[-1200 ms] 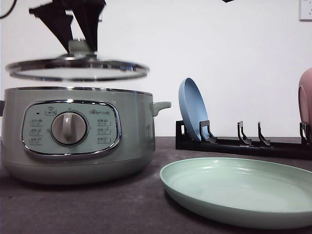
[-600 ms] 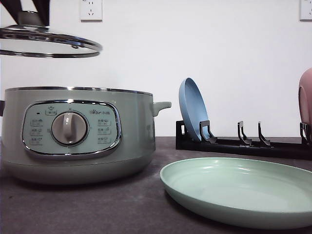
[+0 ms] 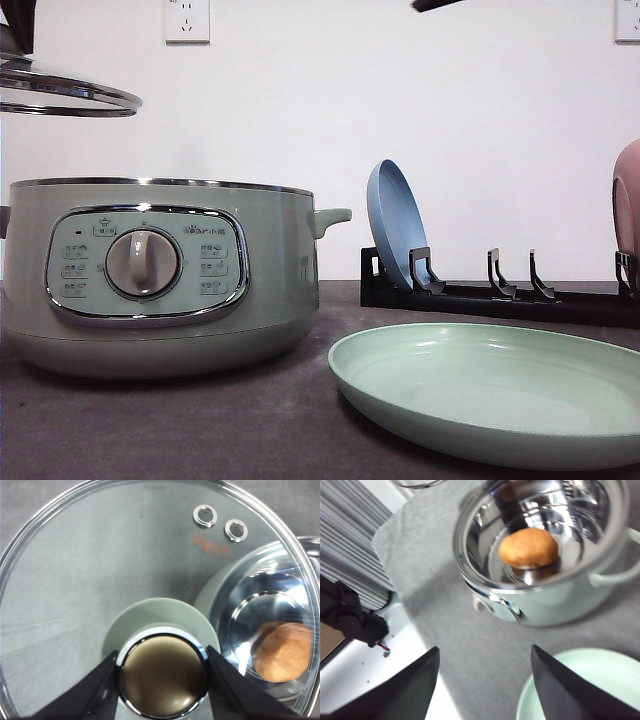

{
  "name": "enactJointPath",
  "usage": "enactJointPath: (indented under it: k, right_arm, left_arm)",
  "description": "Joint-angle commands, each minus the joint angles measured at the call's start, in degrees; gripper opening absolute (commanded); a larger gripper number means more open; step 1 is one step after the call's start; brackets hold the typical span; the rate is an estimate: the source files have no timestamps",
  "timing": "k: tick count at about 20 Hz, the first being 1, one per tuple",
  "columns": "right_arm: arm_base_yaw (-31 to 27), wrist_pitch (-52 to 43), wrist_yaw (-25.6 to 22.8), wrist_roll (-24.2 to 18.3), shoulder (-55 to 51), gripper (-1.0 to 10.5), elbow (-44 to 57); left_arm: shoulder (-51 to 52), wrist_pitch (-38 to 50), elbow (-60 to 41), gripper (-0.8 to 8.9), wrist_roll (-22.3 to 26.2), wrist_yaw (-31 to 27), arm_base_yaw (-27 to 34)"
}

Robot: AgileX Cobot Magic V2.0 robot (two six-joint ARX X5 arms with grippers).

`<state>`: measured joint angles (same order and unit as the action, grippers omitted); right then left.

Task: The right arm pick the green plate and place it on desk, then the left arm uncap open the steamer lid, the right arm pick the potato and place it on the plate, then the right arm cap close the steamer lid

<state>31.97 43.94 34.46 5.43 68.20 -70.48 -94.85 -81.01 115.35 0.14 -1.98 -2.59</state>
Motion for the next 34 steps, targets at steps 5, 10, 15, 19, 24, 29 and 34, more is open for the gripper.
enactJointPath:
  k: [5,10,15,19,24,29,34]
  right_arm:
    - [4.8,2.5,-0.1,-0.6,17.4,2.9,-19.3]
    - [7.0,5.0,-2.6,0.4,33.7,3.3,-35.2]
    - [10.0,8.7,-9.3,2.3,45.3,4.0,-45.5]
    - [12.7,9.3,-14.3,4.5,52.1,4.3,-49.1]
    - [13.8,9.4,-18.3,8.2,57.0,4.9,-49.3]
    - [13.8,8.5,-18.6,12.5,57.8,5.2,-49.3]
    - [13.7,8.9,-19.5,14.9,59.0,5.2,-49.3]
  left_arm:
    - [0.8,-0.3,2.7,0.10,0.7,-0.2,1.1]
    - [0.8,-0.2,2.7,0.10,0.7,-0.2,1.2]
    - [0.8,0.0,2.7,0.10,0.7,-0.2,1.2]
    - [0.8,-0.1,2.7,0.10,0.7,-0.2,1.2]
    - [0.8,-0.1,2.7,0.10,0.7,-0.2,1.2]
    - [0.8,0.0,2.7,0.10,0.9,0.5,1.2]
    - [0.8,0.0,2.7,0.10,1.2,2.0,1.2]
